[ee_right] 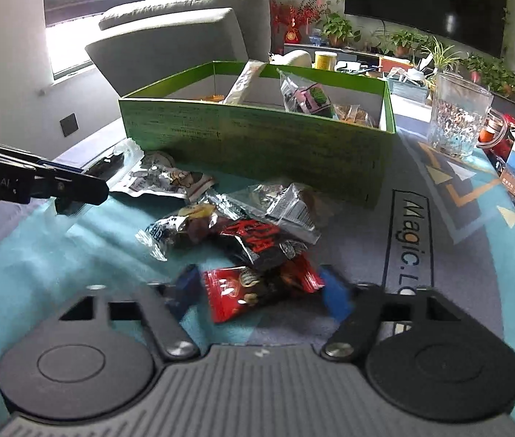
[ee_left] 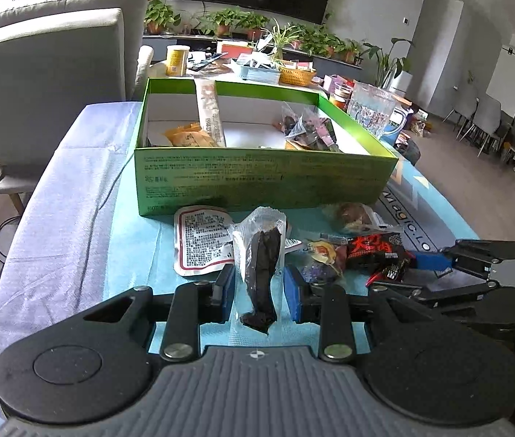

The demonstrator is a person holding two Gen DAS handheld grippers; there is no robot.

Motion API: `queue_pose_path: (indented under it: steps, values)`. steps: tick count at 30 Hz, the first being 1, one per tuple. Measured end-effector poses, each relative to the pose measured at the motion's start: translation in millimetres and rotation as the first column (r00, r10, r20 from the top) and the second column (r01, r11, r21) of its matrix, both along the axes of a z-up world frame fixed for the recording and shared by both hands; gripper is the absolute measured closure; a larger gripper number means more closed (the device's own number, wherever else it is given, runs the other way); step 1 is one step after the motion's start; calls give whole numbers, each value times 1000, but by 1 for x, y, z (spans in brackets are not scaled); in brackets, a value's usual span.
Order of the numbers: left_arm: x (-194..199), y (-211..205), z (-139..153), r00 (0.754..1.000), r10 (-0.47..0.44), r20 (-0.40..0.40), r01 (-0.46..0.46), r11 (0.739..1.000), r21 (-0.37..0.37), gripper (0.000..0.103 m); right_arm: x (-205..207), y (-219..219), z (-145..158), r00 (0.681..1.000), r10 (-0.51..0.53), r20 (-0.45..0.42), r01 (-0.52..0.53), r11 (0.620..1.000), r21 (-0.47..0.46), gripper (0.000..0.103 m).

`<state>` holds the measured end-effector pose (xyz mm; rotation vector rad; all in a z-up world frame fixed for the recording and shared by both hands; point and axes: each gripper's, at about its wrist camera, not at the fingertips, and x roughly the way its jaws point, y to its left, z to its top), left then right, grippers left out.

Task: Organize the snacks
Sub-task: 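Grasp a red candy packet with the right while the left holds the jerky bag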

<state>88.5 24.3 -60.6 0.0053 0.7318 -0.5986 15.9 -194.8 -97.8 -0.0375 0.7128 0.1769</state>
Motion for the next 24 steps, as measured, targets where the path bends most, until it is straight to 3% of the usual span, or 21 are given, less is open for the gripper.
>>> queue_pose_path:
  steps: [4,12,20,24]
  values:
    - [-2,0,5,1000,-1,13,1,1000,-8,76,-8,-8,6,1000,-17,-6,18,1000,20,70]
    - [-9,-6,16,999,-17,51,18,1000,-15,76,-25,-14,15,1000,-31,3,31,999,38,82]
    - [-11,-11,27,996,-25,87,26,999,-19,76,-34,-24,22,997,-66,44,64,996,59,83]
    - [-10,-14,32,994,-30,105,33,999,-23,76,-31,-33,19,987,-158,35,158,987,22,83]
